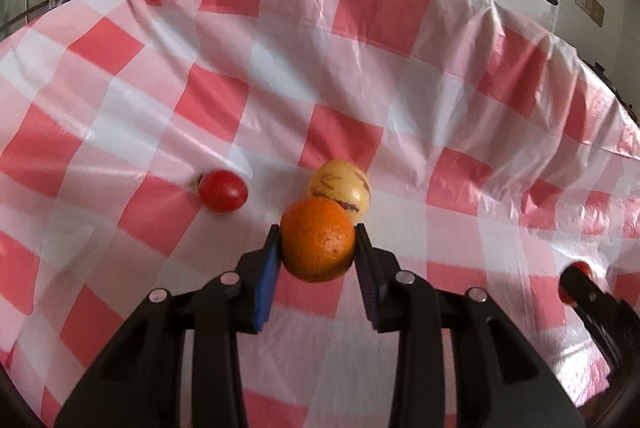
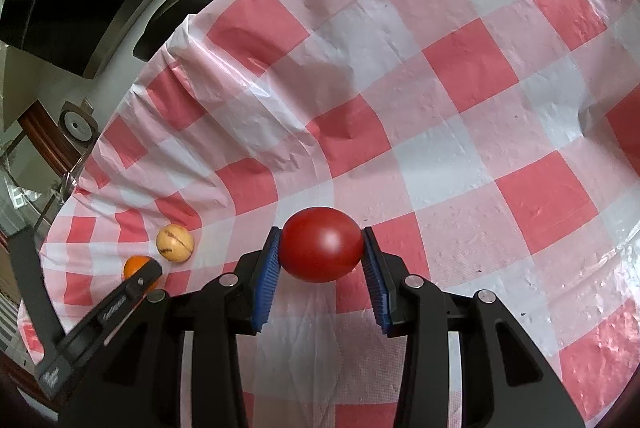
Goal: Organize fruits
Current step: 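Carry the tangerine in the left tool and tomato in the right tool to the box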
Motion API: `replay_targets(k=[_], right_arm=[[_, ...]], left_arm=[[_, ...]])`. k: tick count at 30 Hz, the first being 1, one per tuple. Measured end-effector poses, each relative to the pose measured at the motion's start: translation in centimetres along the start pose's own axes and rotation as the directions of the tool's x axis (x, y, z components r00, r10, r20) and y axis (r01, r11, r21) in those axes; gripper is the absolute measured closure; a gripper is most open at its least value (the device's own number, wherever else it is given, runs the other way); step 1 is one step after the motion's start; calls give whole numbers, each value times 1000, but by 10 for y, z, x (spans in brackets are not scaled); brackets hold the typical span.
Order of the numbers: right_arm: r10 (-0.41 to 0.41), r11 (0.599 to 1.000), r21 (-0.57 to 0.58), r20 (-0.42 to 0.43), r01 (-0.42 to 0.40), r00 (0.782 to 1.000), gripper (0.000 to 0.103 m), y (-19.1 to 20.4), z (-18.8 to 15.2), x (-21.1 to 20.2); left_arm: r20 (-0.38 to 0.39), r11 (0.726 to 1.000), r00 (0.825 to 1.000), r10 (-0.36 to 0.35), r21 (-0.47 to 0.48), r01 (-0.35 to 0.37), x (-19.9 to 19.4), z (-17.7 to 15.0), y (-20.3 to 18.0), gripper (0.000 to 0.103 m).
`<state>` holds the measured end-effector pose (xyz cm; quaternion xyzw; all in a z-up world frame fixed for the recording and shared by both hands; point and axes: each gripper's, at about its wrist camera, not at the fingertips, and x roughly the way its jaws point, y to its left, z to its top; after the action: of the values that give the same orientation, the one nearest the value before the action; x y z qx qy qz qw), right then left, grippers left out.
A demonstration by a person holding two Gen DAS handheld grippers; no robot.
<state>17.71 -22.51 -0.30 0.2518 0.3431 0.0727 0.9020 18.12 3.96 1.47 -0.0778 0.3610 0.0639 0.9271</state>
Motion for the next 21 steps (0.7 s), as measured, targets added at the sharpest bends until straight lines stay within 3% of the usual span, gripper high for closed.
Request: replay_targets(k=[8,11,21], right_arm=[[18,1000,-5,7,-18,1000,63,2,-1,-2],[33,999,-14,54,-32,998,63,2,-5,-16],[95,989,-119,48,-89,994,63,31,-77,-91]], left_arm=[[-15,1000,1000,0,-10,0,-40,-36,11,67],[-28,1000,1000,-3,-23,2,-56,-50,21,67],[13,998,1000,-17,-59,18,-112,-88,46,67]])
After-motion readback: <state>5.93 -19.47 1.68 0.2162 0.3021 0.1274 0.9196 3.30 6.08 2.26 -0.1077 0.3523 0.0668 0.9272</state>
